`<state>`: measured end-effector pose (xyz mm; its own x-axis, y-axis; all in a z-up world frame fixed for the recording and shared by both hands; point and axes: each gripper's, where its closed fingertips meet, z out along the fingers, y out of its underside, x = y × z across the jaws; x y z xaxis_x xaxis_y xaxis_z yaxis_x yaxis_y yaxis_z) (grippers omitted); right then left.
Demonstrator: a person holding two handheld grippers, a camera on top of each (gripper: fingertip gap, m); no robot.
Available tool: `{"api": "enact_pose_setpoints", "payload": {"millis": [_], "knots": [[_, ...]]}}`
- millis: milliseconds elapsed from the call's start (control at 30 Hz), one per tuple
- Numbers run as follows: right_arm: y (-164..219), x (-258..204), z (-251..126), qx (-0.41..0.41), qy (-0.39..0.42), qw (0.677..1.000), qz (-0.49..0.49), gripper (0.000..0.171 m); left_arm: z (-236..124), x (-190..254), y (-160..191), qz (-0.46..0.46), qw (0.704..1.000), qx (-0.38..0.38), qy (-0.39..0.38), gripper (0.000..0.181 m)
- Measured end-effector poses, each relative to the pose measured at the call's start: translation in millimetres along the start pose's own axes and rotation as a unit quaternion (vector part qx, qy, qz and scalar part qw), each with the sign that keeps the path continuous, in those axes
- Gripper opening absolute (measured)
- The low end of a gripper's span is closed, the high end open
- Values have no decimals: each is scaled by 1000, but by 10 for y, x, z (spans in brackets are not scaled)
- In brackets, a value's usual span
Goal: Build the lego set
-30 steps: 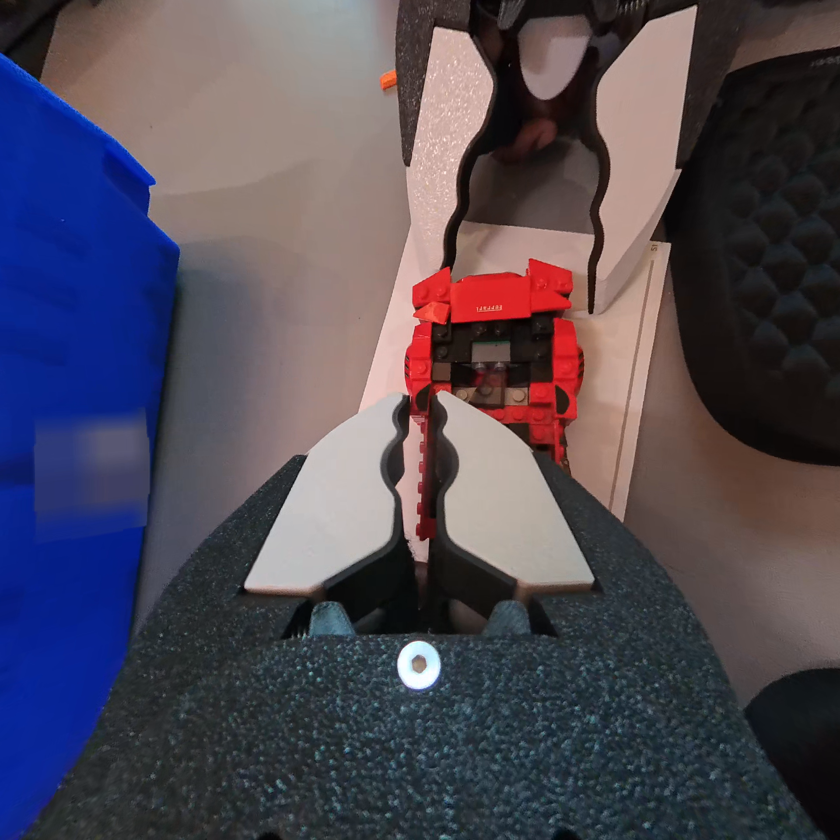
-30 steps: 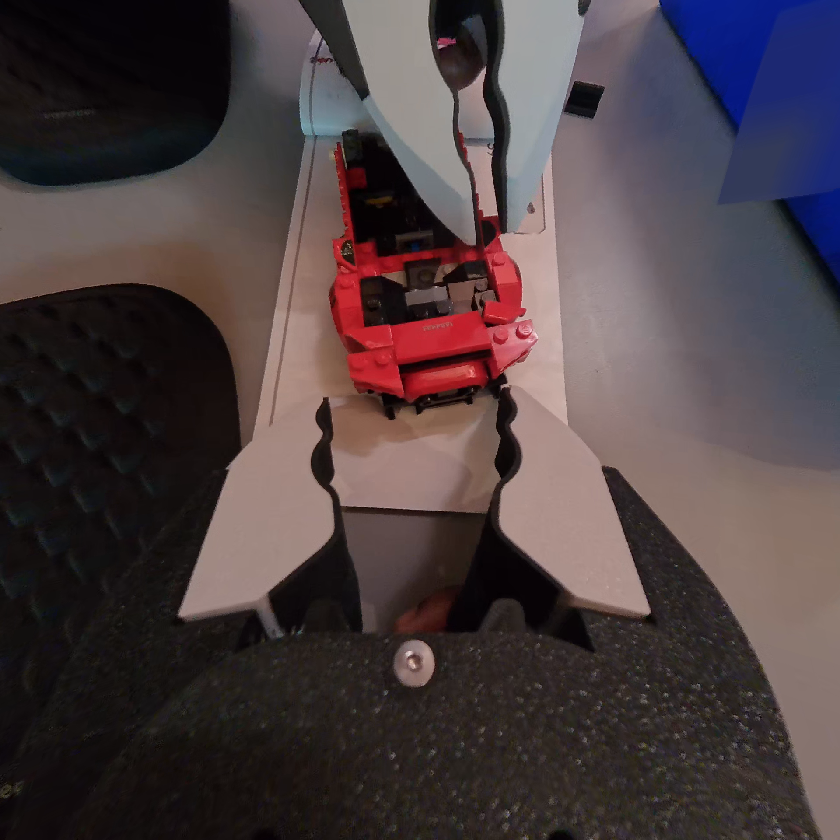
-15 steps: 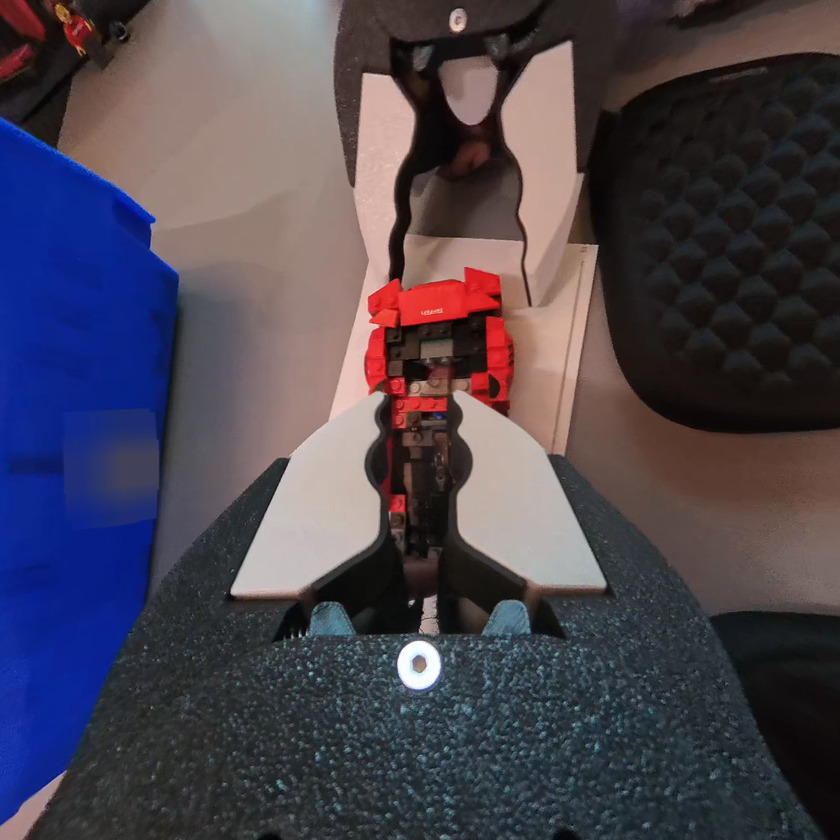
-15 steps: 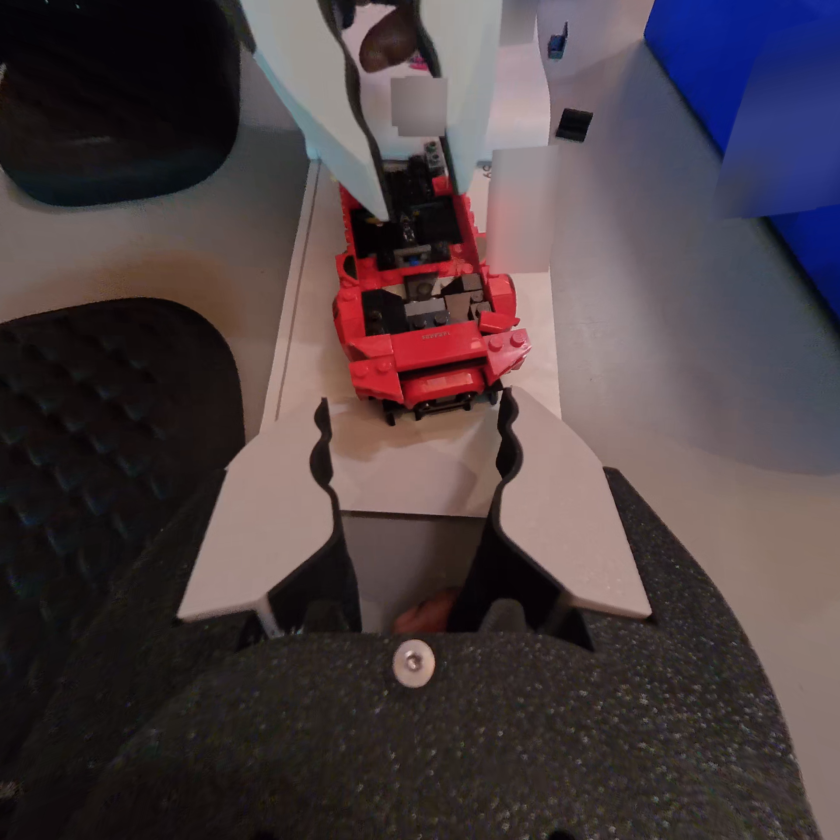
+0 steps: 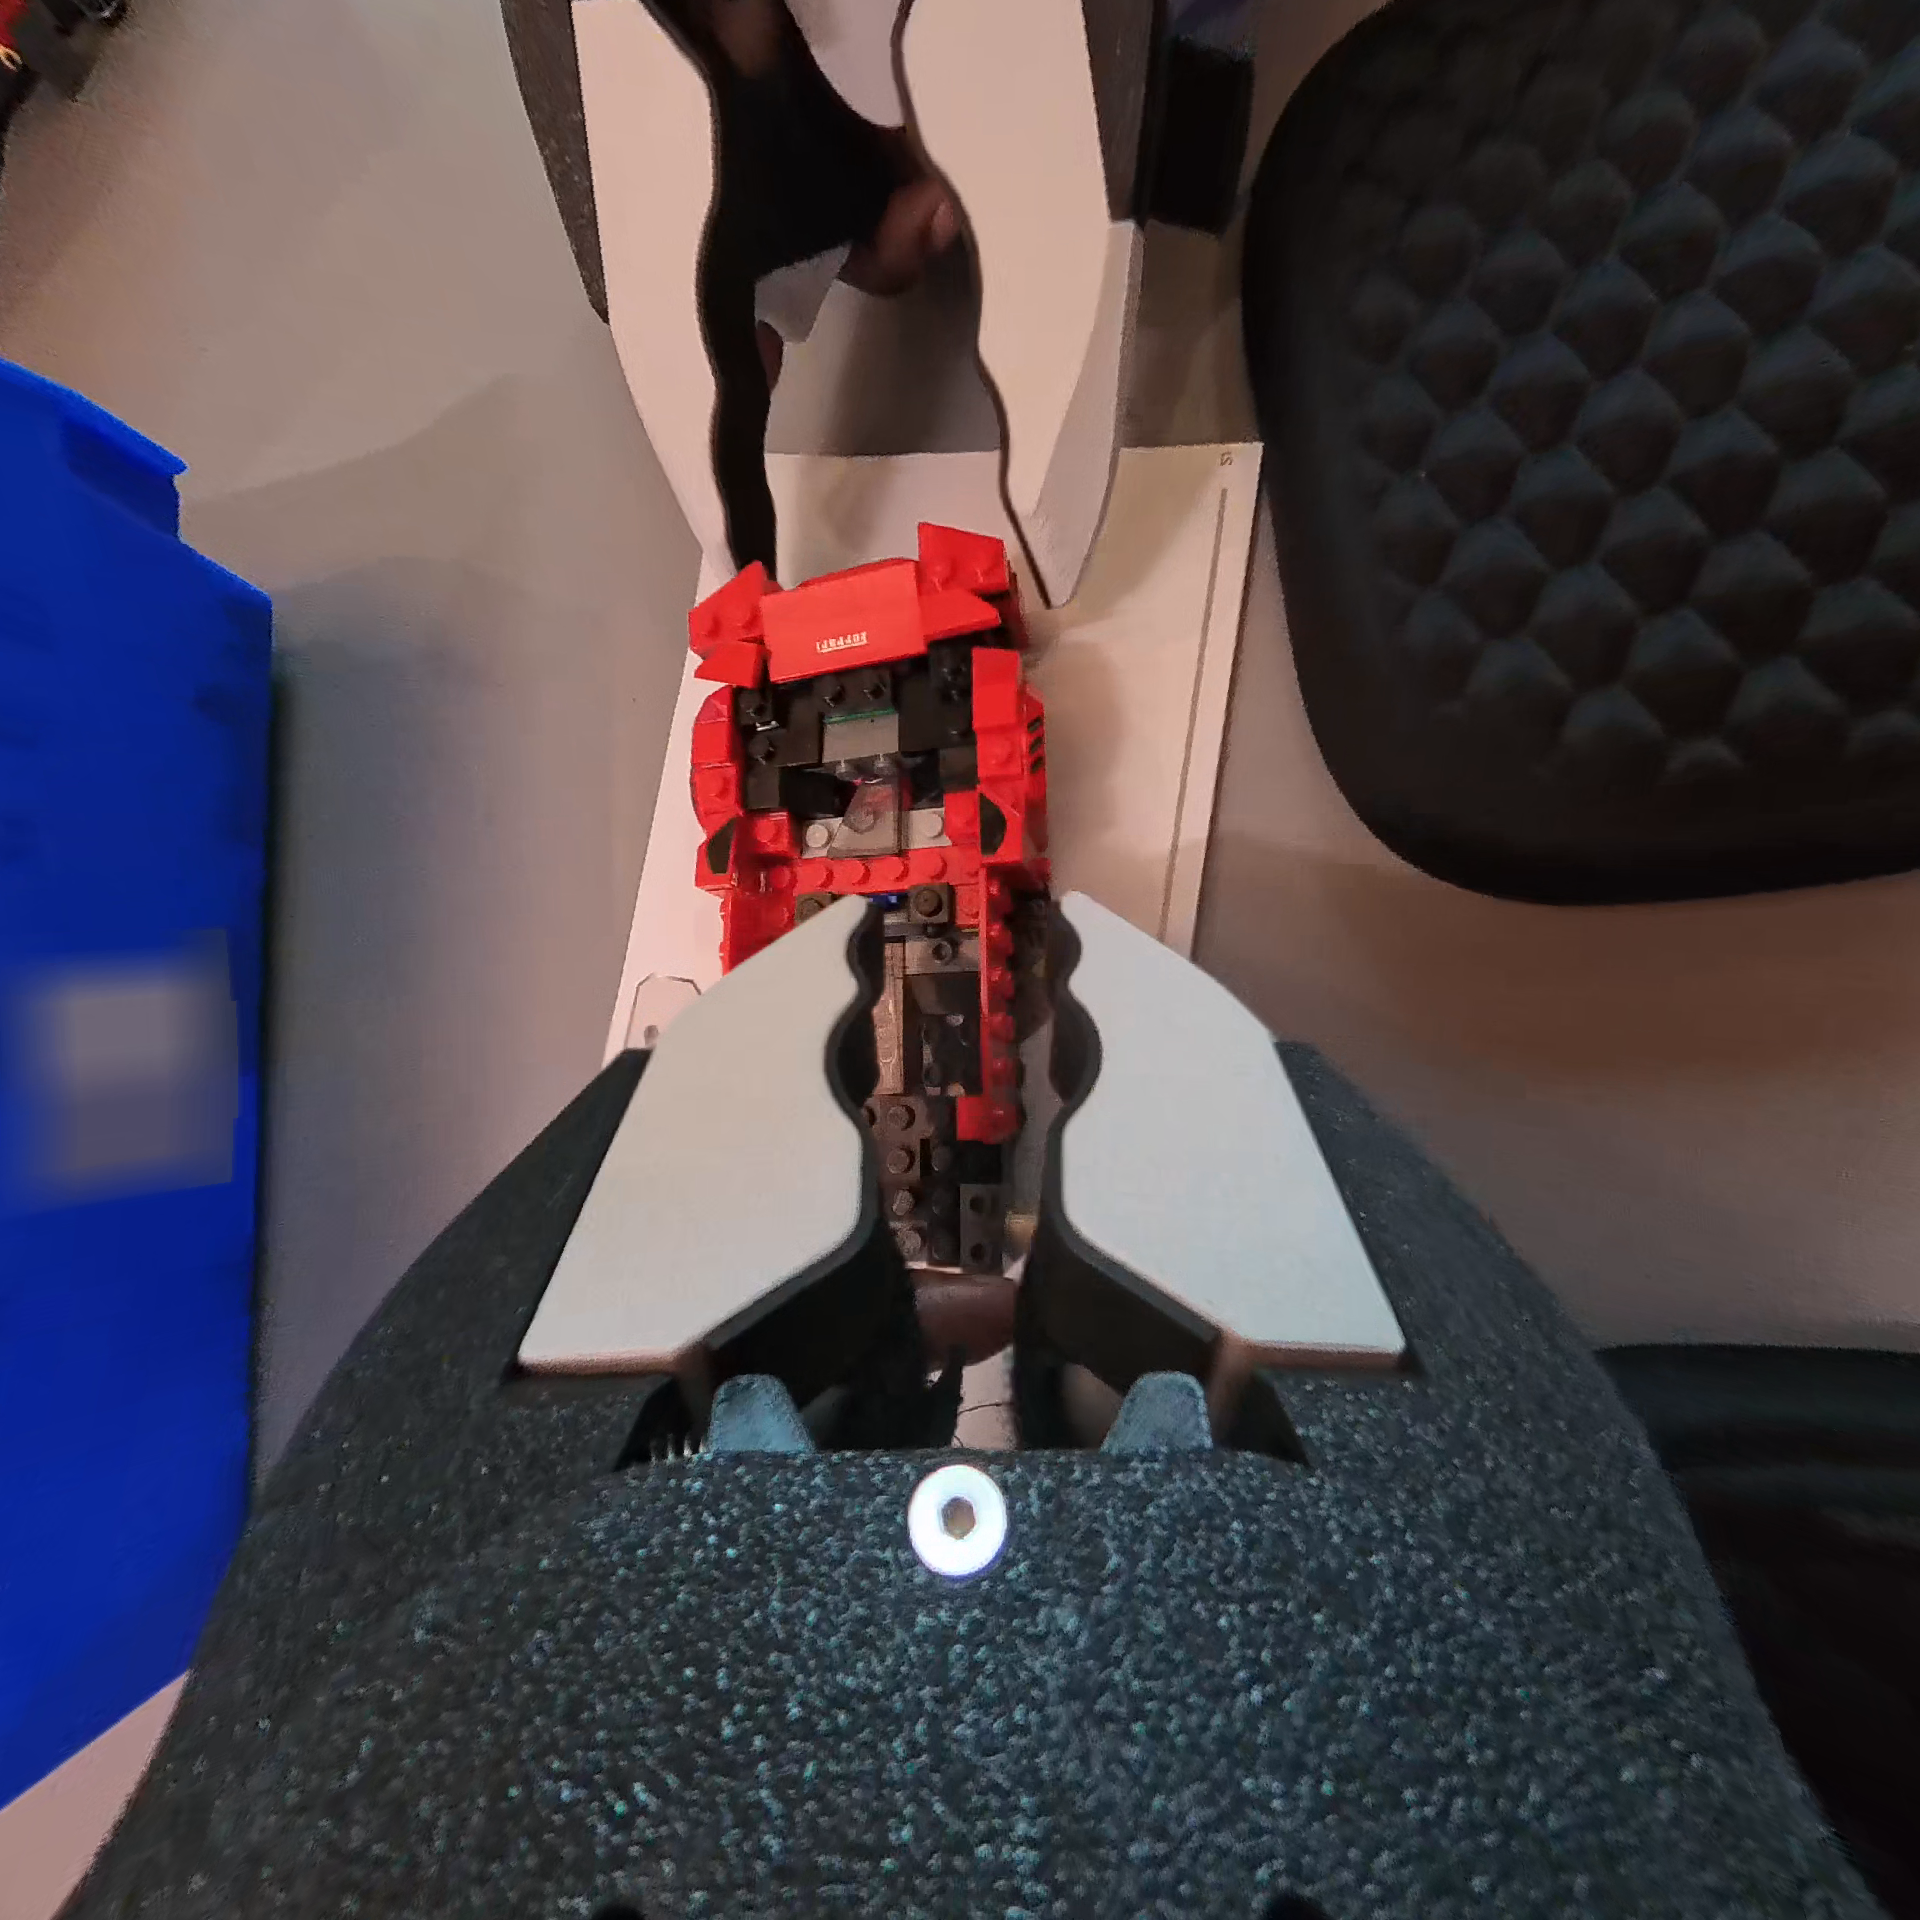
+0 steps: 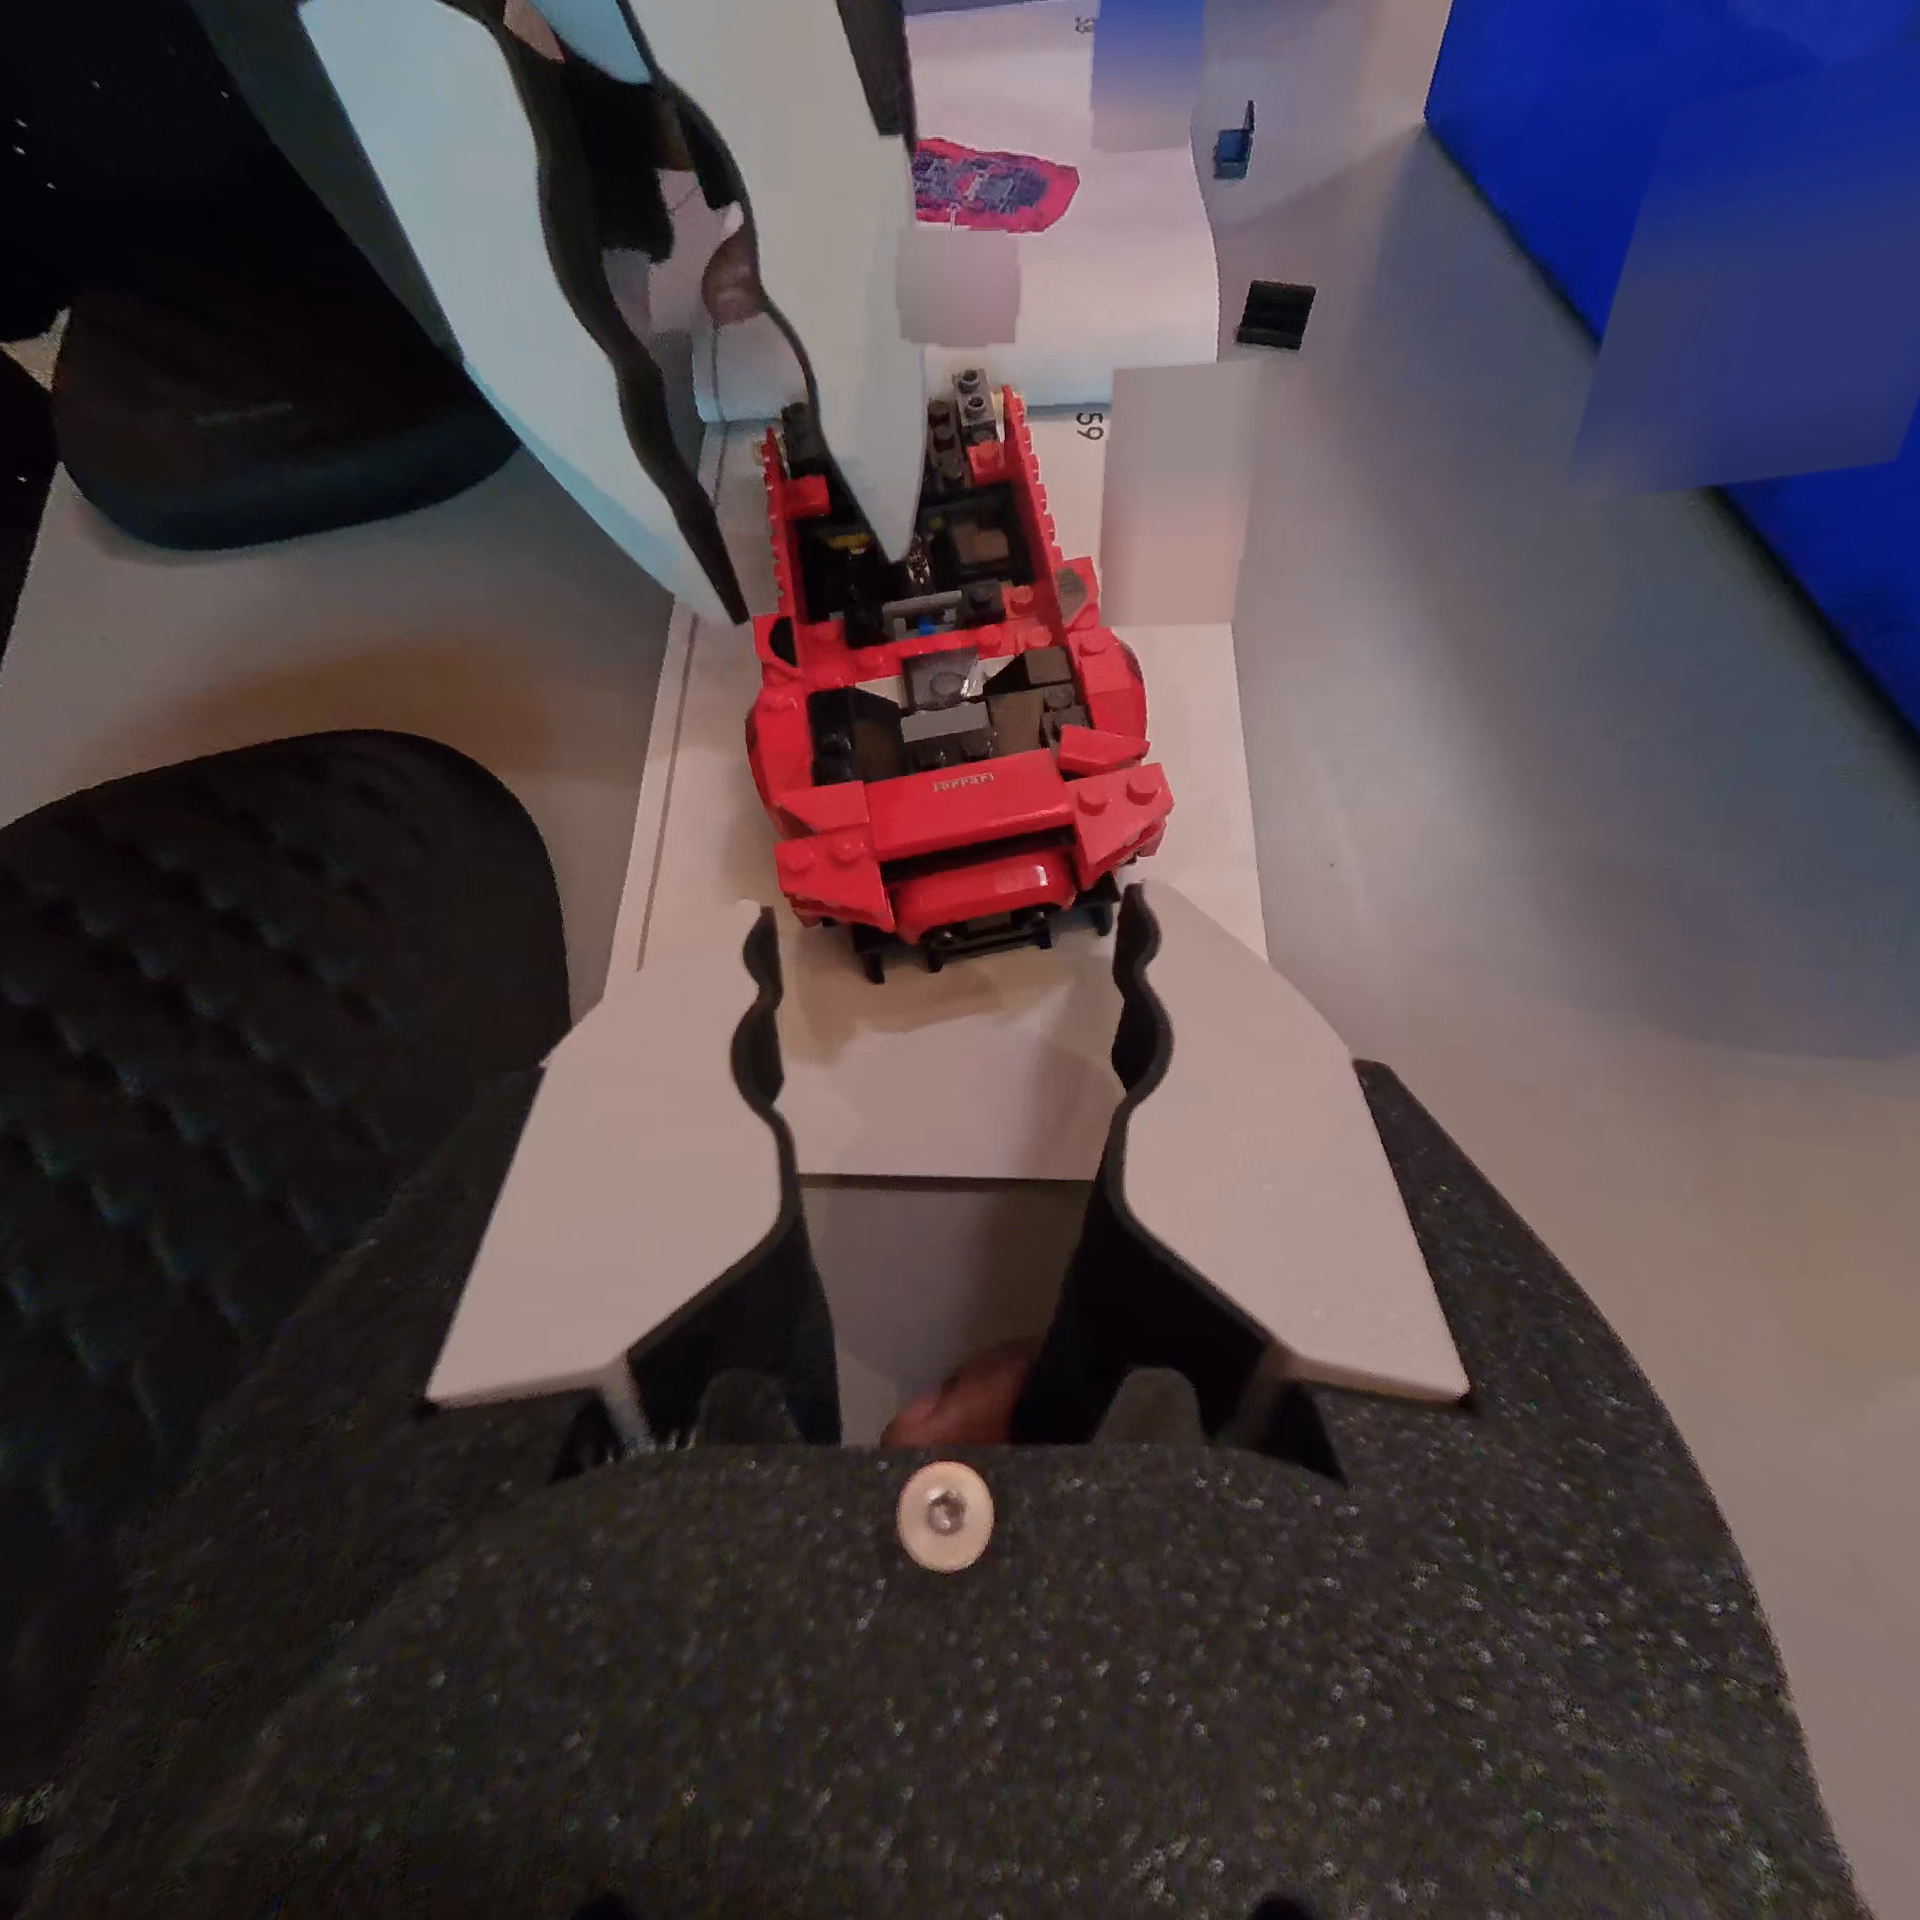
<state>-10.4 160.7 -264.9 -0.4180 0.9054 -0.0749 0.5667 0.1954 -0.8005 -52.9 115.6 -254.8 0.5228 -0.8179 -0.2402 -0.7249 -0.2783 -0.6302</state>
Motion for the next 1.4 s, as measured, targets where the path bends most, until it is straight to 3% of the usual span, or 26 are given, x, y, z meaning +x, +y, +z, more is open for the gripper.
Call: {"api": "enact_pose_setpoints", "payload": {"millis": [467,700,767,833,933,1000,1233,1400], "knots": [[39,-190,-28,-22,-42,999,-18,58,-115,-152,194,-15,999,-22,-22,39],[156,-343,-65,-56,-96,994,-14,49,-218,-70,203,8,999,-34,-27,29],[147,-313,-133,-46,-102,994,1,22,-248,-41,134,5,1000,-14,-25,25],[29,-223,-219,-8,-98,995,35,6,-292,-40,25,9,1000,11,-25,19],[-268,-115,-313,34,-93,991,88,0,-326,-183,-164,15,998,47,-36,13],[-391,-131,-321,5,-100,990,98,0,-260,-297,-212,8,999,48,-24,10],[-406,-58,-131,-232,-75,965,94,0,41,-510,-199,-69,996,61,23,8],[-366,-44,0,-293,-68,951,74,0,18,-502,-76,-52,997,61,9,12]]}}
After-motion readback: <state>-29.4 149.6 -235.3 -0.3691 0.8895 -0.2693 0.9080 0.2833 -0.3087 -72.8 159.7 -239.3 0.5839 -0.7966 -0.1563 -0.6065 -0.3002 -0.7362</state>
